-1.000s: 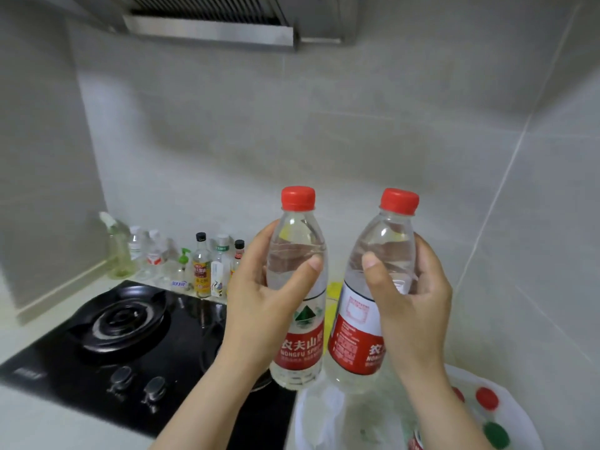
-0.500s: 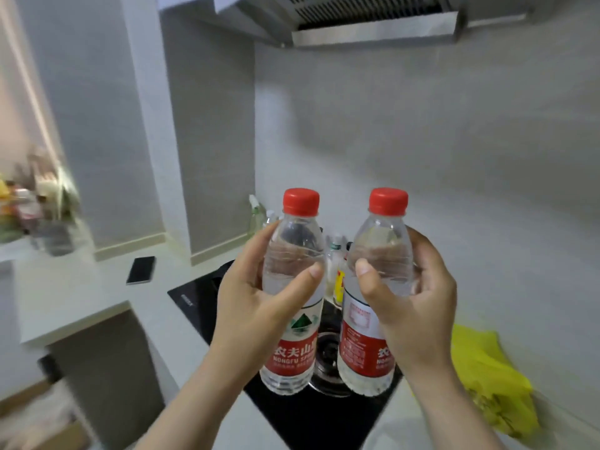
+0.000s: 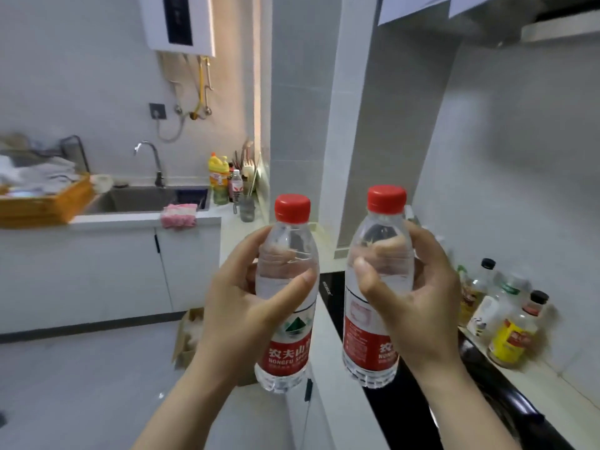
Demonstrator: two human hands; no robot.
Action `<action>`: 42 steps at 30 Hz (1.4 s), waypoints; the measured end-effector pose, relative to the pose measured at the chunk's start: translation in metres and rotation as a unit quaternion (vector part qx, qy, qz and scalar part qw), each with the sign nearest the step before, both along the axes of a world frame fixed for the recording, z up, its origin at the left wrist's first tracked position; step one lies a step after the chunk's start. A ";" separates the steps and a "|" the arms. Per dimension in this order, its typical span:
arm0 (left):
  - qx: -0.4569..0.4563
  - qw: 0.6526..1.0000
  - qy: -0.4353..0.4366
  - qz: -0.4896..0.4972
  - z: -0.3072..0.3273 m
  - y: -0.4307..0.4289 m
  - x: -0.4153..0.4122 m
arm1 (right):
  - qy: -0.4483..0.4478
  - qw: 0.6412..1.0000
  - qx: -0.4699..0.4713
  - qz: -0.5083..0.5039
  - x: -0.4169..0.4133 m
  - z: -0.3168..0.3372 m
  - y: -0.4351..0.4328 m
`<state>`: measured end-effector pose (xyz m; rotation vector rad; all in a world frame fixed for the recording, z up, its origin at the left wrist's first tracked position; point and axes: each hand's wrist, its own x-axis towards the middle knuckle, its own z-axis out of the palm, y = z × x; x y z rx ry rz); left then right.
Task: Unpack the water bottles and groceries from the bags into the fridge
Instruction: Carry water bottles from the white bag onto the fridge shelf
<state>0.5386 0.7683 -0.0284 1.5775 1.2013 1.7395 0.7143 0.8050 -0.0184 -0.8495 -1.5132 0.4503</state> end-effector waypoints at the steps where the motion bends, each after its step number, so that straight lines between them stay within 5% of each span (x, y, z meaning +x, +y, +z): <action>1: -0.002 1.000 0.003 0.016 0.000 -0.004 -0.014 | 0.002 1.000 -0.004 0.015 -0.013 0.000 0.002; 12: -0.050 0.980 0.012 0.192 -0.019 -0.073 -0.155 | -0.080 0.982 -0.074 0.157 -0.156 -0.022 -0.005; 21: -0.098 0.930 -0.003 0.353 -0.038 -0.124 -0.210 | -0.144 0.934 -0.082 0.316 -0.246 -0.045 -0.003; 42: -0.152 0.713 -0.054 0.683 -0.055 -0.231 -0.181 | -0.159 0.716 -0.039 0.678 -0.385 -0.076 -0.061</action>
